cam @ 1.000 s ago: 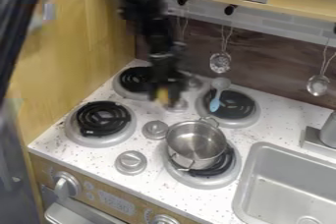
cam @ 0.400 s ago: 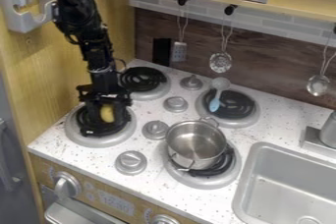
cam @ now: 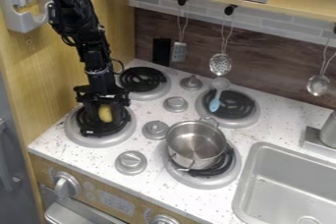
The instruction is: Moved the yellow object and placed it on the left burner
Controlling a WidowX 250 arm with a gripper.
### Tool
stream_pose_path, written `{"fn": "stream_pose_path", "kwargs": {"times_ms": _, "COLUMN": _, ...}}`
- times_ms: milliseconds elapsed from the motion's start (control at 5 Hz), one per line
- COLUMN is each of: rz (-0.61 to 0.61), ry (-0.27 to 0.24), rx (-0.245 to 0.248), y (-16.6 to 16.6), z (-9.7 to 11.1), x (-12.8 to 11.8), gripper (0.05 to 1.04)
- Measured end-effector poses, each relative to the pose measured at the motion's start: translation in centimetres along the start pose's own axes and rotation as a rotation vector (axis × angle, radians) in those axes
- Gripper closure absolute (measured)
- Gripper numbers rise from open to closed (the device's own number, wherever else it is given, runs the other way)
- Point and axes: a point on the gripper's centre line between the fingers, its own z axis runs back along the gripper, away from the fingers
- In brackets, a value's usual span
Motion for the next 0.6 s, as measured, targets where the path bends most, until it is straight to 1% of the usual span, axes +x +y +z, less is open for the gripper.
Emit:
{"fn": "stream_pose_path", "kwargs": {"times_ms": 200, "rz": -0.004, "ry": 0.001, "rx": 0.008, "y": 0.1, "z": 0.0, "x": 0.0, "gripper": 0.099}}
{"fn": "stream_pose_path", "kwargs": {"times_ms": 400, "rz": -0.034, "ry": -0.001, "rx": 0.028, "y": -0.5, "z": 0.1, "x": 0.0, "gripper": 0.070}}
{"fn": "stream_pose_path", "kwargs": {"times_ms": 600, "rz": -0.092, "ry": -0.053, "rx": 0.049, "y": -1.4, "z": 2.9, "x": 0.6, "gripper": 0.081}}
